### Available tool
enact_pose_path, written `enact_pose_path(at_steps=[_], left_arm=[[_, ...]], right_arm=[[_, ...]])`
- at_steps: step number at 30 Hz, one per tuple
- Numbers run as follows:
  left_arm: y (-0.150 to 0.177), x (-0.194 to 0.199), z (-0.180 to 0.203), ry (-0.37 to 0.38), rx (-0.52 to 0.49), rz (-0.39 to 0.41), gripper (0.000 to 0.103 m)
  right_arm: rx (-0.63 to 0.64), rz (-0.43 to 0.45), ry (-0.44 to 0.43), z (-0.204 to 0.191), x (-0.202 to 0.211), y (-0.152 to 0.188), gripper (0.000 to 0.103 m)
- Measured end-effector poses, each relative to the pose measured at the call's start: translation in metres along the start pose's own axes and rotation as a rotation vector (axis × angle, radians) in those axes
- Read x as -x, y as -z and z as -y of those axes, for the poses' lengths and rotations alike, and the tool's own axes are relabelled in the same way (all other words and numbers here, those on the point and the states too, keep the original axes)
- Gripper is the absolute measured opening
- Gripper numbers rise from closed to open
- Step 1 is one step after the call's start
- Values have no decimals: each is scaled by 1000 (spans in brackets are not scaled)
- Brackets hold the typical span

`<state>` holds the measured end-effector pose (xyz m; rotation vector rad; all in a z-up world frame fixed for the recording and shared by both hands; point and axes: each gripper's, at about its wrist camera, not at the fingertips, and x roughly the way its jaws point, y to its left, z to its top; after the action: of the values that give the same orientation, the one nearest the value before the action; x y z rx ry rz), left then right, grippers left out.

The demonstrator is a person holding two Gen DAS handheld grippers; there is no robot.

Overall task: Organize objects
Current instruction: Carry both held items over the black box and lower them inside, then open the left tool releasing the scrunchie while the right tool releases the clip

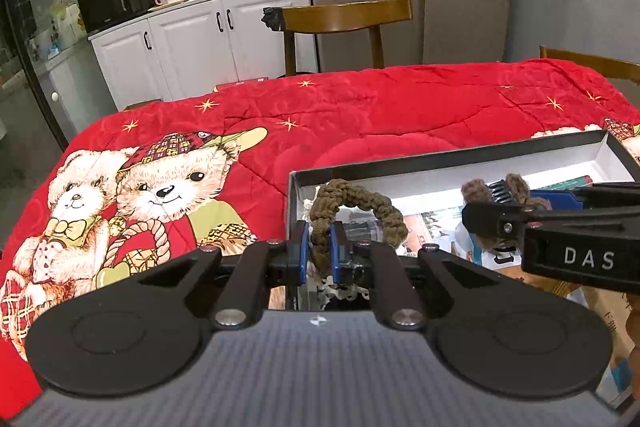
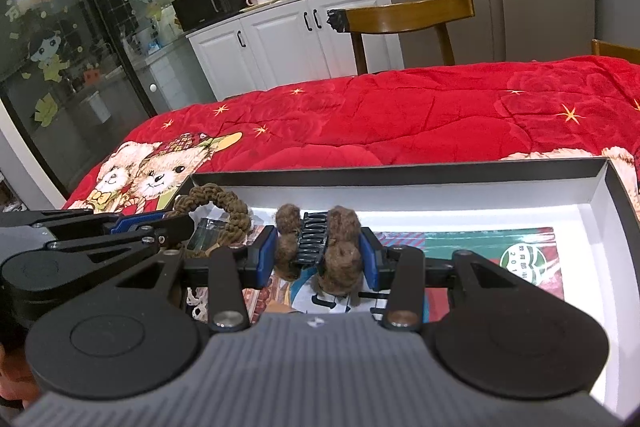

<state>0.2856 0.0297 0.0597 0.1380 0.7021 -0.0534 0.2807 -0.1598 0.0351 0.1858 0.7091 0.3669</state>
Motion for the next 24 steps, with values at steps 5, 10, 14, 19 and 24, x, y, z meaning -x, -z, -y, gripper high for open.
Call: enact_pose_path(at_steps=[5, 10, 14, 19, 24], left_arm=[[0, 0, -1, 3, 7, -4, 13], [-1, -1, -2, 9, 20, -20, 14], [-3, 2, -6, 26, 45, -31, 14], [-8, 12, -10, 53, 41, -11, 24], [-18, 40, -19, 52, 44, 72, 53]], right_arm=[[6, -4, -6, 0, -1, 0, 49], [1, -13, -12, 1, -2, 1, 51], [-26, -18, -18, 5, -2, 0, 56], [-52, -4, -53, 9, 2, -2, 71], [-78, 33, -88, 9, 16, -8, 79]])
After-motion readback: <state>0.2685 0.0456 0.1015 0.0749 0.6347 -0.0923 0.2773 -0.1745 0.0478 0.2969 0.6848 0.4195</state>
